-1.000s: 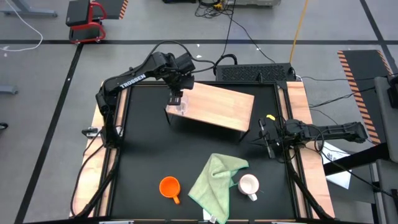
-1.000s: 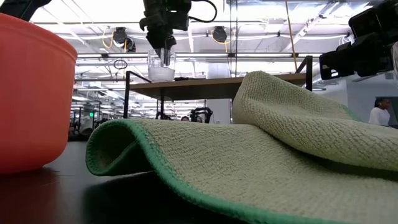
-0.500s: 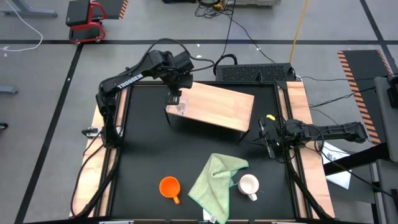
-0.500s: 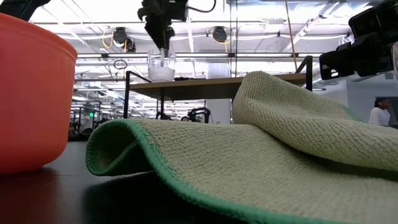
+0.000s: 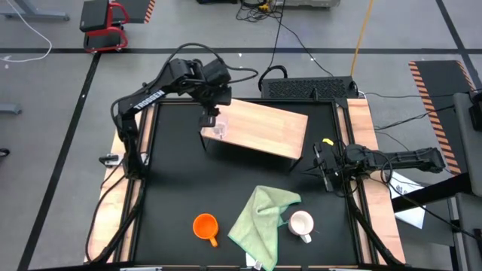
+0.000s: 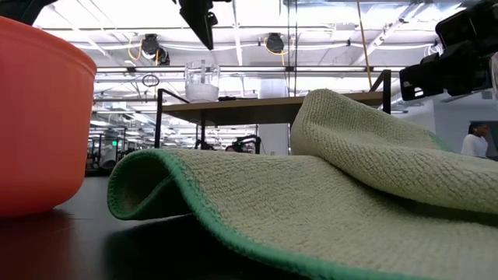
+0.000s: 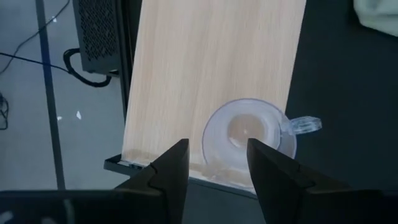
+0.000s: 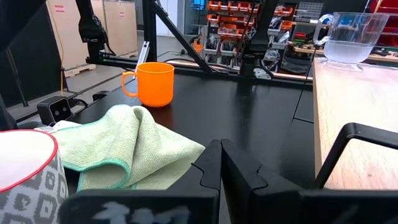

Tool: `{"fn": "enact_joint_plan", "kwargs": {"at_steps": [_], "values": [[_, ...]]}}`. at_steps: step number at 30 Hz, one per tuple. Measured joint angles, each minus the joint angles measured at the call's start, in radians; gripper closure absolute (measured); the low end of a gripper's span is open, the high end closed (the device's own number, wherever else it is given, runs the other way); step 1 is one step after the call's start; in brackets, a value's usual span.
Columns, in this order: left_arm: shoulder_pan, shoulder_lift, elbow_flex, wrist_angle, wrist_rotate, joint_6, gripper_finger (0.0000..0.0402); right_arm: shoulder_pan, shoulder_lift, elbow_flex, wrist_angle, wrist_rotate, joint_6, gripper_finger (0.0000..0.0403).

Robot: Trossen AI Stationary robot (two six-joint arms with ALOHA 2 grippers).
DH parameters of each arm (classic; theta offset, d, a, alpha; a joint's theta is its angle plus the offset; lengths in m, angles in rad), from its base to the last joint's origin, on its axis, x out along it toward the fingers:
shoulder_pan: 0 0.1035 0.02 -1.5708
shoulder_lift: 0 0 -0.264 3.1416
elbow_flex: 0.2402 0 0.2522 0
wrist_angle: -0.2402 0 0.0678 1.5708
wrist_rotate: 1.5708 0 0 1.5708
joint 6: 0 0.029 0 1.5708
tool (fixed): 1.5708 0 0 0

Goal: Stack small to large cups/mugs on shelf
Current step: Put the transparent mug on the shelf

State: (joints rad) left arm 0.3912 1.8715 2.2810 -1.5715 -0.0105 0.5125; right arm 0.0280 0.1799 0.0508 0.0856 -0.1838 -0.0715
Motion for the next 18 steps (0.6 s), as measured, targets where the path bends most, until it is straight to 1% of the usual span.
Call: {"fn": "enact_joint_plan", "kwargs": {"at_steps": [18], "values": [[-0.021,-0.133,0.000,0.000,0.013,-0.106,0.0238,0.000,0.000,0.000,0.000,0.000,0.004,0.0403]]}}
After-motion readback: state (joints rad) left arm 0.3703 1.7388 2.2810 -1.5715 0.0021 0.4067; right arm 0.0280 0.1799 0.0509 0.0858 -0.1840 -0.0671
